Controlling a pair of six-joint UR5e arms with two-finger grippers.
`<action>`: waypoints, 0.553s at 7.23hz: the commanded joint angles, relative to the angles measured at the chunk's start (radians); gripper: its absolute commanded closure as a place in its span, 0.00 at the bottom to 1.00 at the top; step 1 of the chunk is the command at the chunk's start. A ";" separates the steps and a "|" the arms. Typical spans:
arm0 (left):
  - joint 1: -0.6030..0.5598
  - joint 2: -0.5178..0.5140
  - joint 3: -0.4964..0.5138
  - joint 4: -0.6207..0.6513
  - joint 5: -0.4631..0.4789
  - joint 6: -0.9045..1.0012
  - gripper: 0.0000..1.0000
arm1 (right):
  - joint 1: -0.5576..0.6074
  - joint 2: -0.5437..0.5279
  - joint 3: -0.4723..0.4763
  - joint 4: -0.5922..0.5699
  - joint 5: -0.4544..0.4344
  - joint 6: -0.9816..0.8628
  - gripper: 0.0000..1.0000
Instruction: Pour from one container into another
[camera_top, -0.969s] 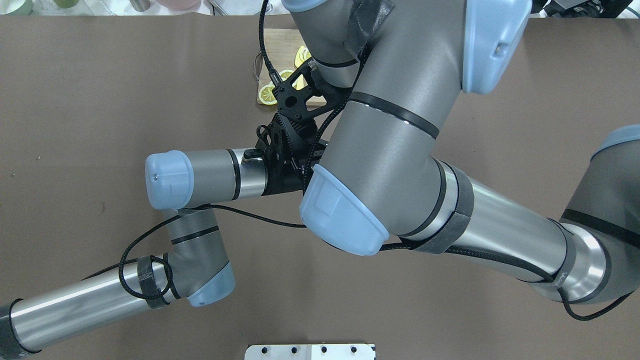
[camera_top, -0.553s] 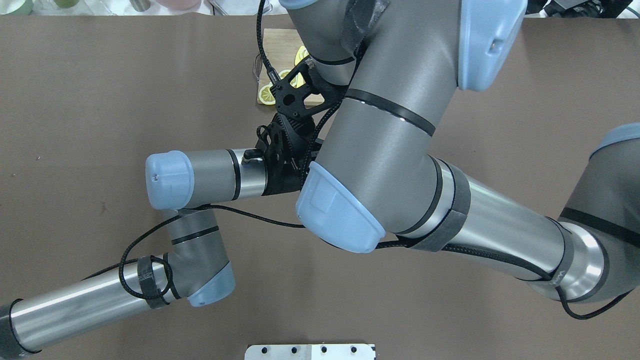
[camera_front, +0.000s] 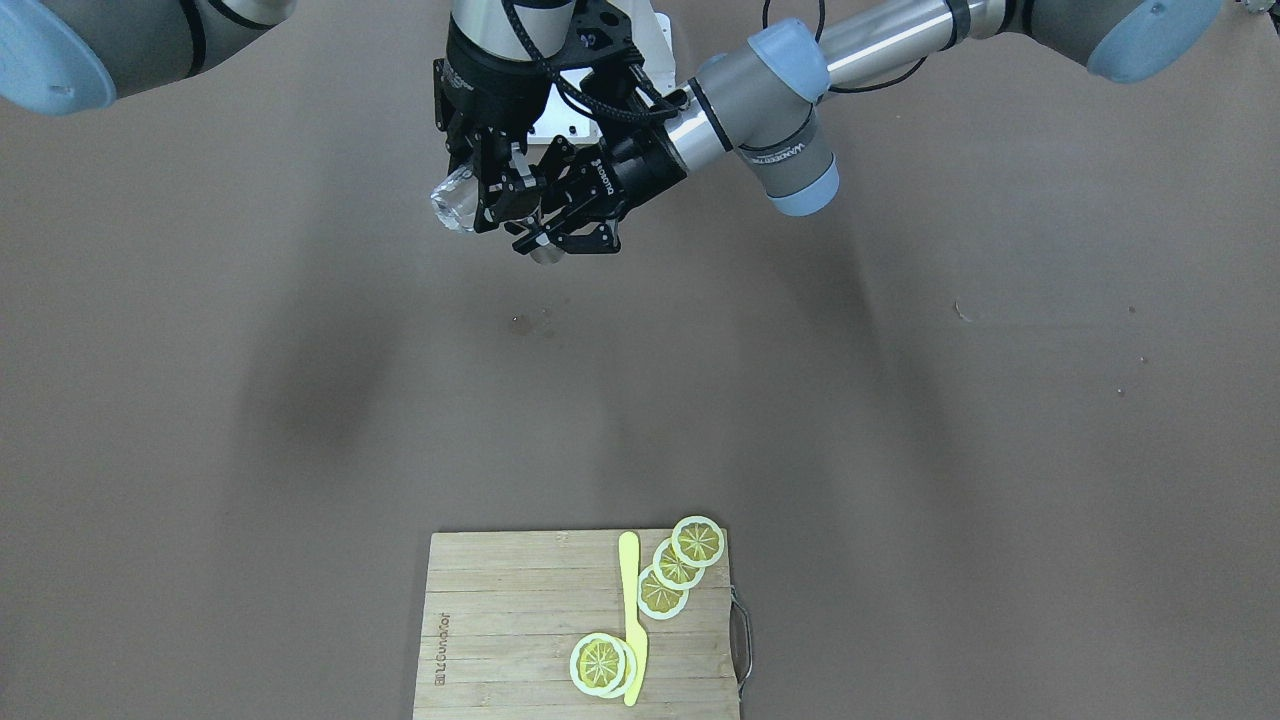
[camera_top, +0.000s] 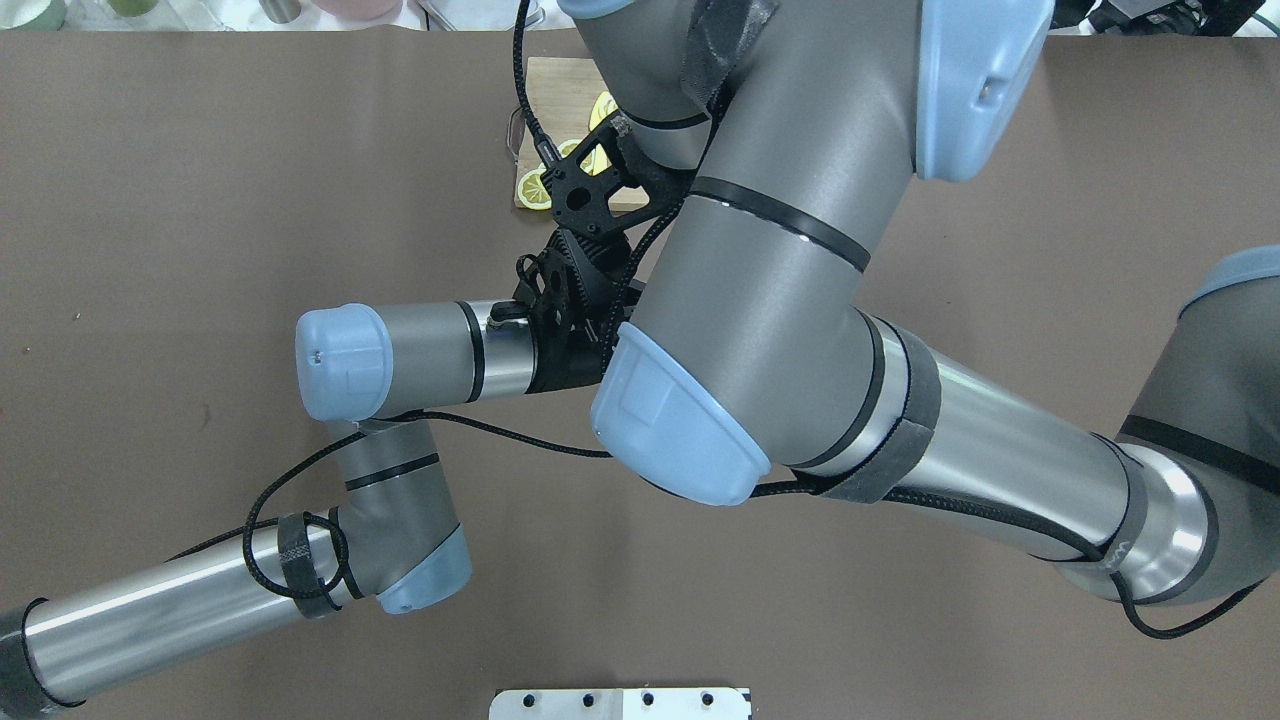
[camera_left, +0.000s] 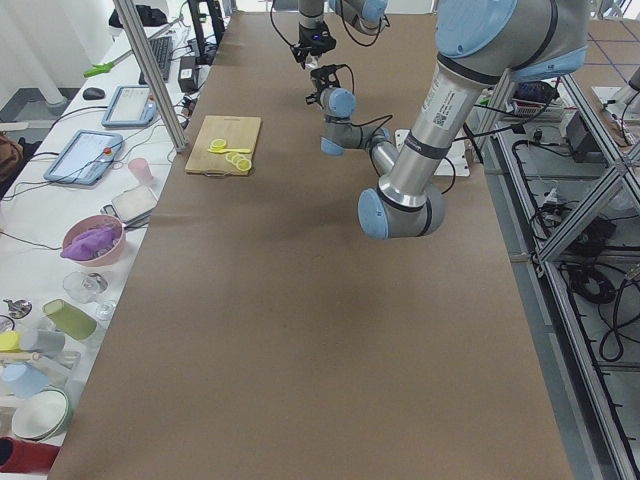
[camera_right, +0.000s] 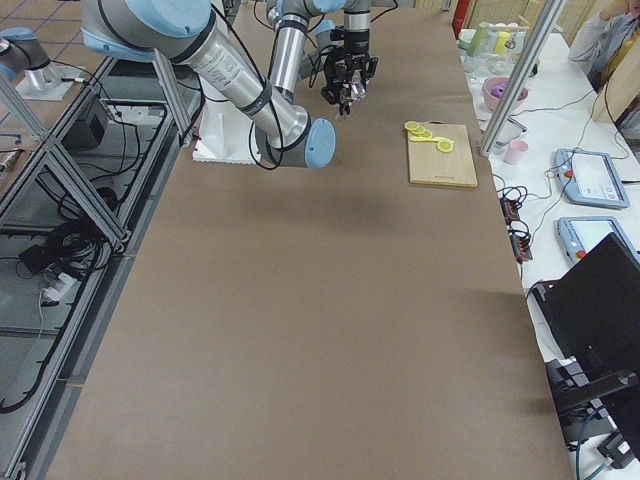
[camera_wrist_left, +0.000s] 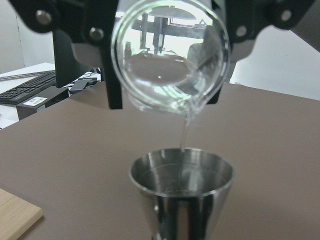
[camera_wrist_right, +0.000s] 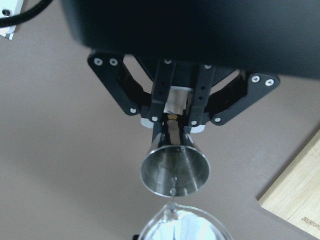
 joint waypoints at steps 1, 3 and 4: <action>0.001 -0.001 0.004 0.000 0.000 0.001 1.00 | 0.001 0.001 0.003 0.000 0.001 0.000 1.00; 0.001 -0.001 0.002 0.000 0.000 -0.001 1.00 | 0.004 0.001 0.012 0.000 0.009 0.002 1.00; 0.001 -0.001 0.001 -0.002 0.000 -0.001 1.00 | 0.004 0.003 0.015 0.002 0.015 0.003 1.00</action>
